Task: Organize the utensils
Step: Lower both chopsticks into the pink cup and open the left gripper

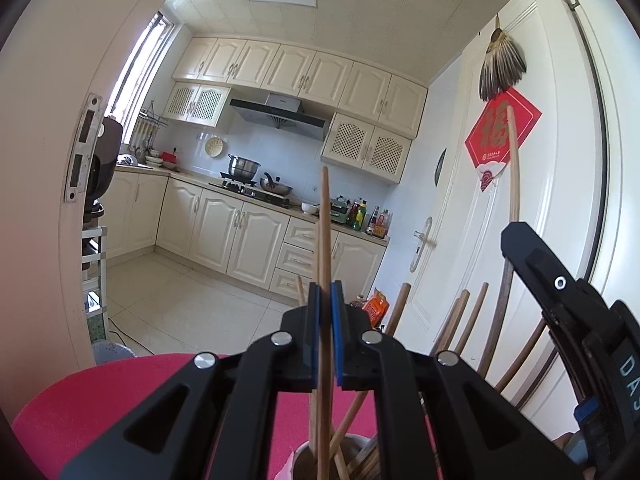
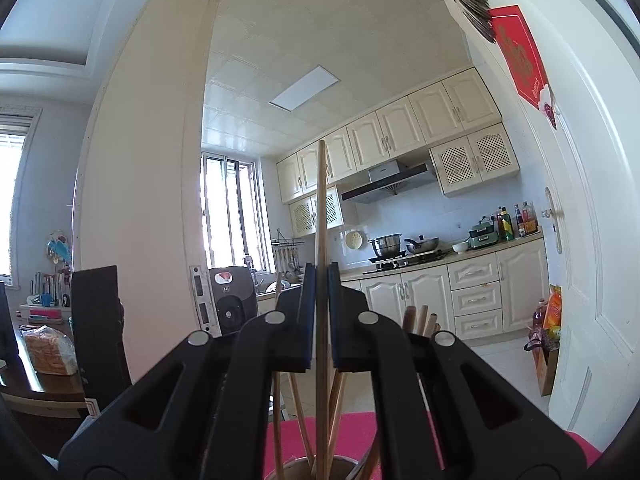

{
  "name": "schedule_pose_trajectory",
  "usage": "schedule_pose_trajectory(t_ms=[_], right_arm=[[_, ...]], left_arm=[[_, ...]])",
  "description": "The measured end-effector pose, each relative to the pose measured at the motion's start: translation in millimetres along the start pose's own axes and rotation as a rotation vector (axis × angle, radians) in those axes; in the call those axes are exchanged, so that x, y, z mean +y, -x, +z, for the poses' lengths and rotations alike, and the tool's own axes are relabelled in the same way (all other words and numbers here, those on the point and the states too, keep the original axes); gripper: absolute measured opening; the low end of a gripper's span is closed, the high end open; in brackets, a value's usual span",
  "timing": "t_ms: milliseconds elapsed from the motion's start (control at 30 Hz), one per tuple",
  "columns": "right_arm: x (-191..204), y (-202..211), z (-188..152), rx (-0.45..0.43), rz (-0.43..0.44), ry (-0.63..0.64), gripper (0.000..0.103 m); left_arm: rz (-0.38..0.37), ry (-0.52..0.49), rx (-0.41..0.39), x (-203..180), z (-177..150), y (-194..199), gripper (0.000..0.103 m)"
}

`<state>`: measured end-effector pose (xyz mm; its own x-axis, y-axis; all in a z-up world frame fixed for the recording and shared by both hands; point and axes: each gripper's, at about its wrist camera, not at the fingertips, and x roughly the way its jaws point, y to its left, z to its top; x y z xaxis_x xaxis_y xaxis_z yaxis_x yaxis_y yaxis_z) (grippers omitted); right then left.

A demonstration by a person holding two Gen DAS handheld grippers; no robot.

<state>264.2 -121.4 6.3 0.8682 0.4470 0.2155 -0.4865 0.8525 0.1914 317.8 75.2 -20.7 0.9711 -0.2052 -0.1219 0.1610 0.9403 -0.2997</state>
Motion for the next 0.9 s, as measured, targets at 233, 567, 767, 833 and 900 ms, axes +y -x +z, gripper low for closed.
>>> schedule_pose_trajectory(t_ms=[233,567,767,833,900], right_arm=[[-1.0,-0.1,3.4,-0.009,-0.007,0.002,0.006],[1.7,-3.4,-7.3,0.029,-0.013,0.019,0.007],[3.9,2.0,-9.8,0.065,-0.019,0.034,0.007],[4.9,4.7,-11.4,0.076,-0.021,0.044,0.007],[4.7,6.6,-12.9,0.093,-0.019,0.044,0.007]], left_arm=[[-0.015,0.013,0.035,3.0,1.5,1.4,0.023],[-0.019,0.04,0.071,9.9,2.4,6.6,0.031],[-0.005,0.026,0.088,9.3,3.3,11.5,0.034],[-0.001,0.028,0.096,8.8,2.5,12.6,0.035],[0.006,0.022,0.105,8.0,2.2,13.6,0.036]])
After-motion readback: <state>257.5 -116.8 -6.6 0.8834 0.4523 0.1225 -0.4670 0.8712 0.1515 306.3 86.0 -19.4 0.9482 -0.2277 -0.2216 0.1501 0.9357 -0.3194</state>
